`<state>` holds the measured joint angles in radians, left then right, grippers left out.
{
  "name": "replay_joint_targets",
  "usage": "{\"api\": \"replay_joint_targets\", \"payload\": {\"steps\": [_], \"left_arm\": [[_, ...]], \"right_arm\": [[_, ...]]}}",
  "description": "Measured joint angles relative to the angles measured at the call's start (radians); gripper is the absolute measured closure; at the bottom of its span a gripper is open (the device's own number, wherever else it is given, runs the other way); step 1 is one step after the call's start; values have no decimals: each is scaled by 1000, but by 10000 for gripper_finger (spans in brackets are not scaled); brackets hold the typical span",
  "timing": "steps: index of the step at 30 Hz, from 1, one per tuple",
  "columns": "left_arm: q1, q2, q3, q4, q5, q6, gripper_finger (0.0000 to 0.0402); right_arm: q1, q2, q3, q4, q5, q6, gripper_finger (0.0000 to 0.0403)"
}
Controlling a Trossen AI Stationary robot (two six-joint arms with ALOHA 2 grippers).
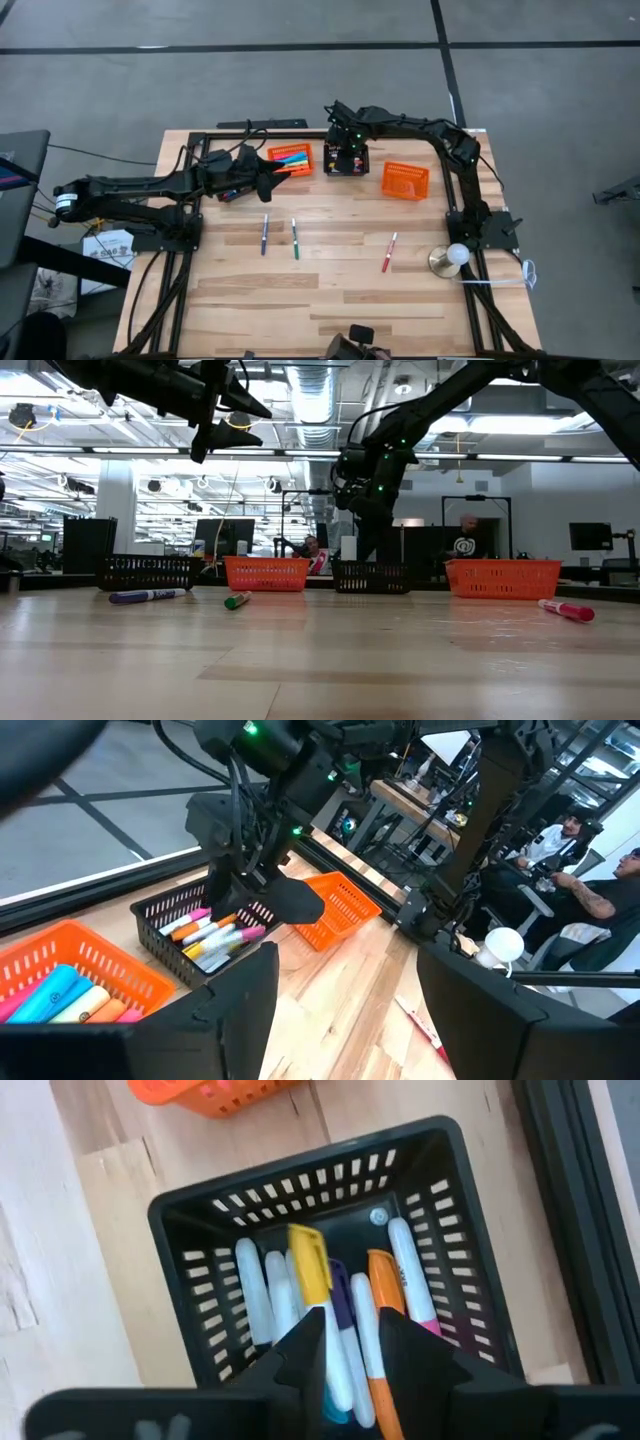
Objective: Pick & Place Markers
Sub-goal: Put the small pink highlighter pen into the right black bin, then put the small dark blue marker pen into the right orange bin
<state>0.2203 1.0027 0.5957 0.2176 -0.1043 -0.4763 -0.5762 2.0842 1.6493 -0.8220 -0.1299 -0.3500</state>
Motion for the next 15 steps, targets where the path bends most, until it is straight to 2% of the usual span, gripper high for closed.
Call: {"api": "replay_joint_targets", "payload": {"steps": [8, 15], "left_arm": [[0, 1, 0, 0, 0, 0, 164], [0, 1, 0, 0, 0, -11, 164]], "right_arm": [[0, -1, 11, -16, -2, 14, 274], [28, -46, 46, -83, -49, 32, 275]]}}
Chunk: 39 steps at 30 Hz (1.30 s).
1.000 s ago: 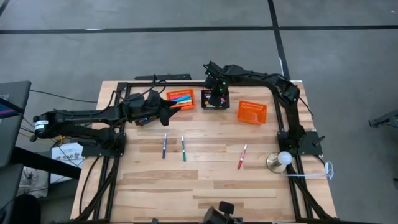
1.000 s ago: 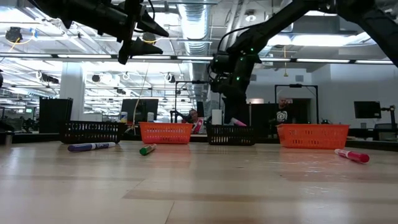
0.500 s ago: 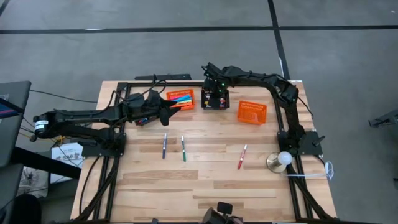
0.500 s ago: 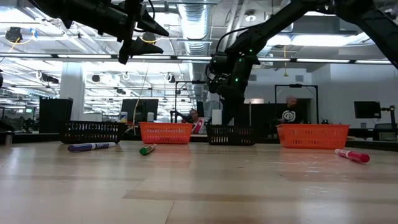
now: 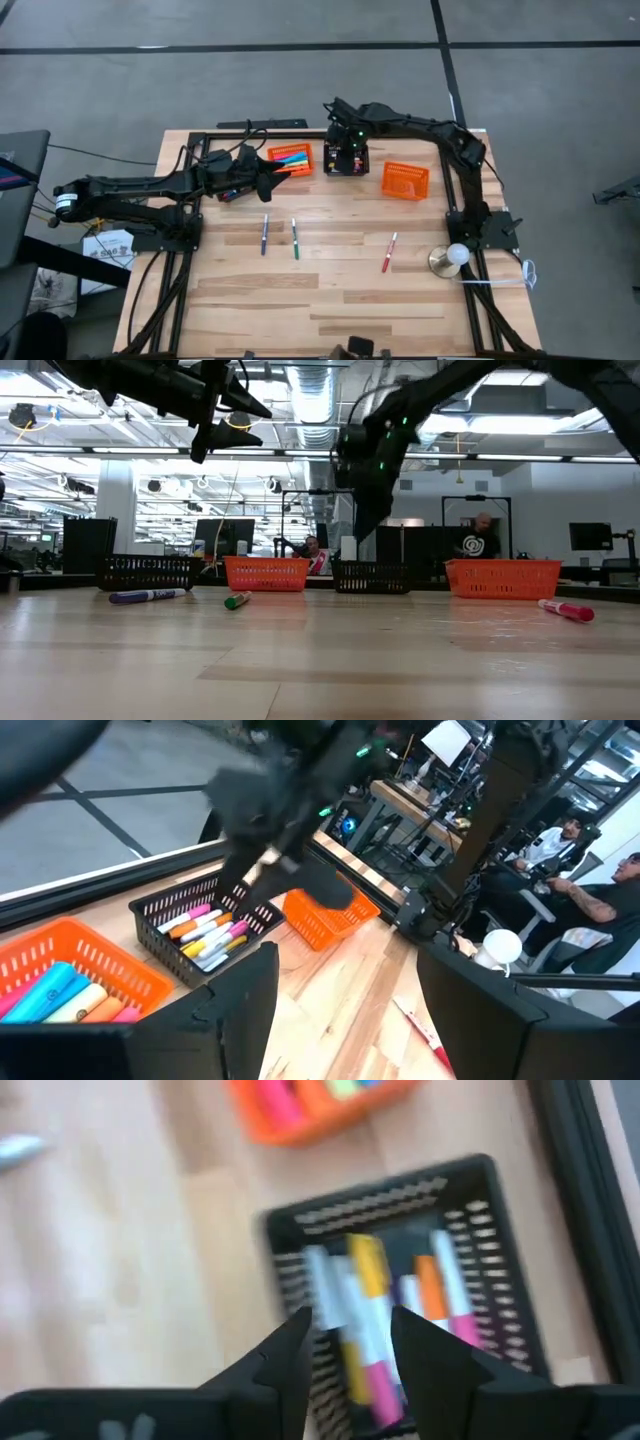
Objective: Pick & Place Markers
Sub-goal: Put the small dark blue marker pen into the right orange bin
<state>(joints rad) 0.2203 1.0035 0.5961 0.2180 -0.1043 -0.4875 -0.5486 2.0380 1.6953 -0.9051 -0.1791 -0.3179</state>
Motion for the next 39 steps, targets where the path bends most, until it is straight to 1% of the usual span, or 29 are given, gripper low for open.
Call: {"api": "replay_joint_targets", "payload": {"steps": [2, 5, 10, 13, 16, 20, 26, 28, 32, 35, 37, 39], "left_arm": [[0, 0, 0, 0, 0, -10, 164], [0, 0, 0, 0, 0, -11, 164], [0, 0, -1, 0, 0, -11, 164], [0, 0, -1, 0, 0, -11, 164], [0, 0, -1, 0, 0, -11, 164], [0, 0, -2, 0, 0, -11, 164], [0, 0, -3, 0, 6, 21, 164], [0, 0, -3, 0, 33, 42, 164], [0, 0, -3, 0, 103, 64, 164], [0, 0, -3, 0, 137, 64, 164], [0, 0, -3, 0, 154, 64, 164], [0, 0, -3, 0, 160, 64, 164]], "right_arm": [[21, -44, -11, -17, -23, 21, 280], [67, -117, -40, -45, -27, 70, 287], [160, -235, -47, -177, -26, 230, 291], [216, -277, -48, -272, 3, 351, 291], [267, -308, -48, -362, 36, 458, 291], [333, -315, -48, -455, 54, 552, 291], [427, -317, -48, -449, 57, 606, 291], [459, -317, -48, -448, 102, 607, 291], [530, -341, -49, -454, 283, 625, 291], [576, -393, -61, -432, 379, 632, 292], [599, -458, -113, -378, 421, 632, 292], [611, -539, -189, -318, 421, 635, 292]]}}
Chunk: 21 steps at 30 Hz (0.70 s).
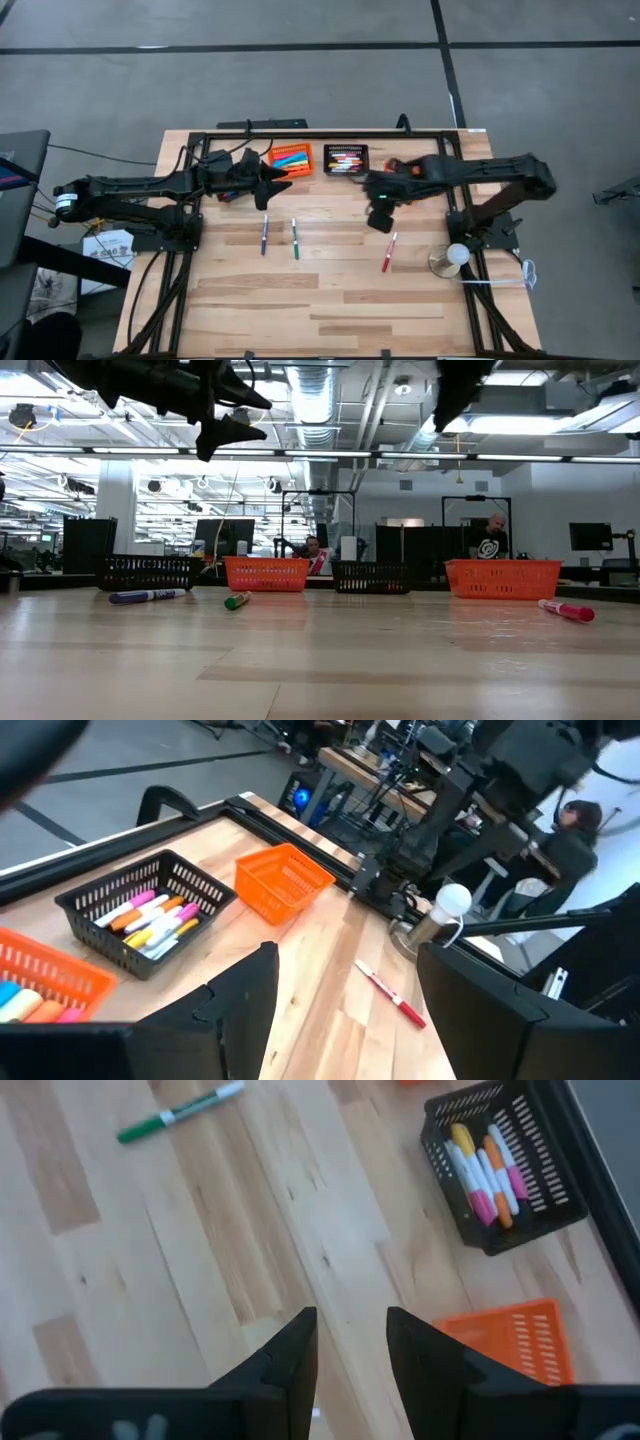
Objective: Pick & Place Markers
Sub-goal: Put the small dark blue marker pen into the right orange bin
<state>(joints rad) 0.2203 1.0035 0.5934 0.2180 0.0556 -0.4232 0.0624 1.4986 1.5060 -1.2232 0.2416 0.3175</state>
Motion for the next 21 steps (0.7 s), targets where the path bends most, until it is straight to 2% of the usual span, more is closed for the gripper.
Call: {"api": "replay_joint_targets", "payload": {"steps": [6, 10, 15, 21], "left_arm": [[-15, 0, 0, 0, 5, -4, 164], [-32, 0, 0, 0, 5, -90, 164], [-73, 0, 0, 0, -6, -145, 164], [-146, 49, 0, 4, -75, -244, 164]], "right_arm": [[3, -288, -286, 216, -5, -13, 292], [0, -478, -454, 366, -34, -34, 292], [-6, -703, -623, 522, -59, -31, 292], [-7, -942, -776, 666, -59, -25, 292]]}}
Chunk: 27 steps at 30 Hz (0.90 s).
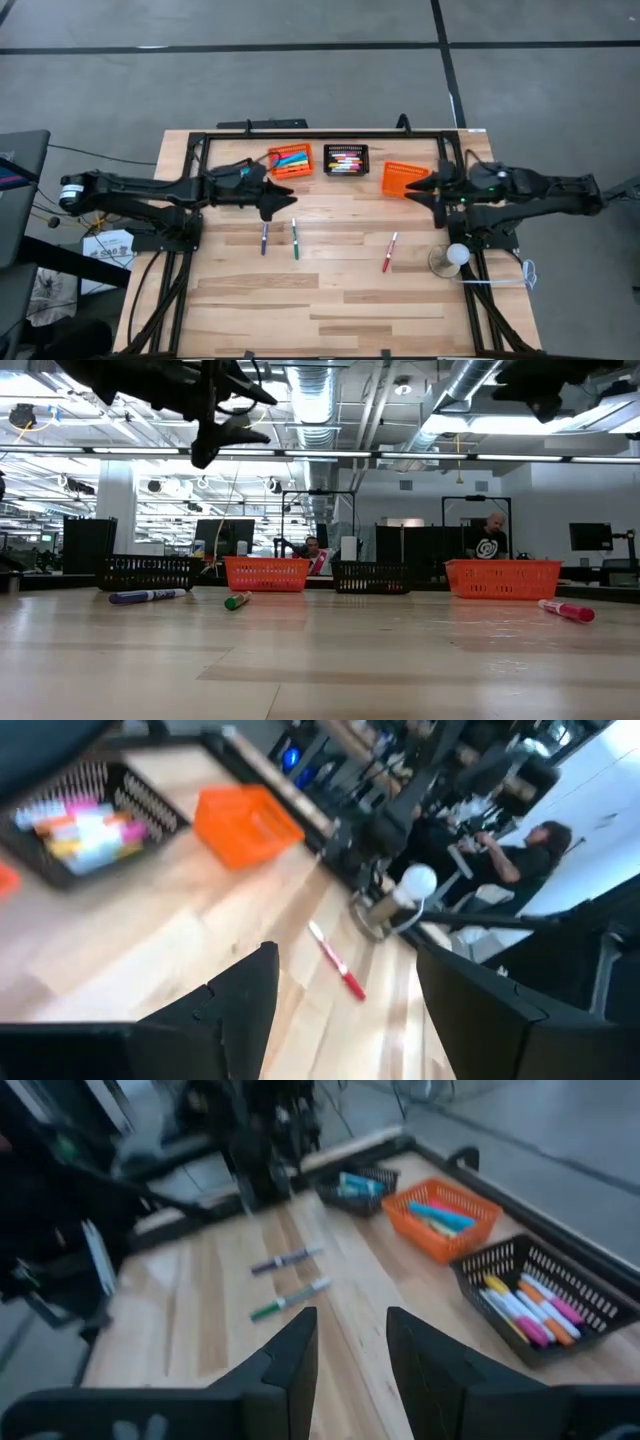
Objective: Pick & Place Markers
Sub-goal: Put the small dark blue marker pen into the right orange bin
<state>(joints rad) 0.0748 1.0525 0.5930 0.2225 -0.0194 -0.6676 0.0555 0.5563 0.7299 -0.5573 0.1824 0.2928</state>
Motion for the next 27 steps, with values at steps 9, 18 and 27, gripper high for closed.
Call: {"api": "replay_joint_targets", "payload": {"steps": [9, 18, 27], "left_arm": [[-58, 138, 0, -5, -3, -190, 164], [-57, 231, 0, -76, 22, -403, 164], [-57, 231, 0, -221, 151, -569, 164]], "right_arm": [[-16, -290, -138, 27, 1, 48, 292], [-55, -501, -222, 24, 2, 74, 292], [-59, -548, -251, 13, 1, 75, 292]]}}
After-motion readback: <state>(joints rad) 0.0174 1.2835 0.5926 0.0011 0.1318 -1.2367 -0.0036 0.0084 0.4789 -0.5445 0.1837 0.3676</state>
